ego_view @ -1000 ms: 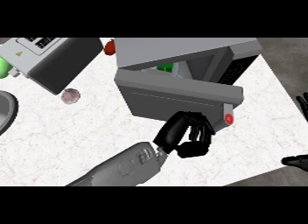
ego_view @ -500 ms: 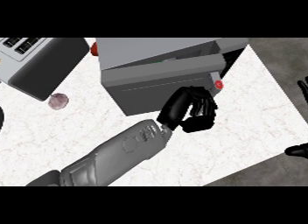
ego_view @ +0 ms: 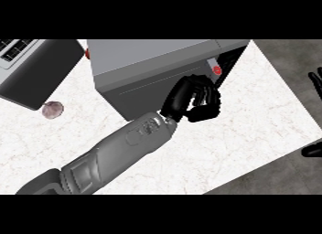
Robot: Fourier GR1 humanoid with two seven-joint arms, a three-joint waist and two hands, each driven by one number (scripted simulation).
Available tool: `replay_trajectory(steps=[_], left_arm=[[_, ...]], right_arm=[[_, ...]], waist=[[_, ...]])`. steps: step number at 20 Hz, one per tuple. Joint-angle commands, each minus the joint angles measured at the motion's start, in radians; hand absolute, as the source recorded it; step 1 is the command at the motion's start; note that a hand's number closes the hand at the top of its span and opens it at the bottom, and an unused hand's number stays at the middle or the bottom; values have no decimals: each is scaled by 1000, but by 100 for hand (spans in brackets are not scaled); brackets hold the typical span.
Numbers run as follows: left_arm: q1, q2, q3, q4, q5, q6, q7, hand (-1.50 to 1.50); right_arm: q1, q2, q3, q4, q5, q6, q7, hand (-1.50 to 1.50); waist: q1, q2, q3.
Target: Pick up the milk, place it into the microwave and close the microwave
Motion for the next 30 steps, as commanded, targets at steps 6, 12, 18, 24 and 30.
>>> replay_trajectory(steps=[6, 12, 18, 24, 30], left_arm=[[-102, -30, 10, 25, 38, 23, -8, 150], [-93, -30, -8, 18, 55, 51, -21, 150], [-103, -30, -12, 24, 73, 69, -20, 150], [-101, -29, -12, 36, 94, 101, -22, 150], [-105, -29, -15, 46, 107, 117, -29, 150]], right_arm=[[-44, -14, 47, -34, -57, 128, 31, -150], [-85, -52, 79, -87, -53, 169, 70, -150], [-130, -71, 159, -207, -47, 265, 82, 150], [-119, -80, 206, -290, -58, 279, 127, 150], [-111, -76, 234, -357, -83, 274, 162, 150]], waist=[[-36, 9, 3], [-38, 7, 1], [-39, -1, 3], [-74, -3, 5], [-91, -2, 5]])
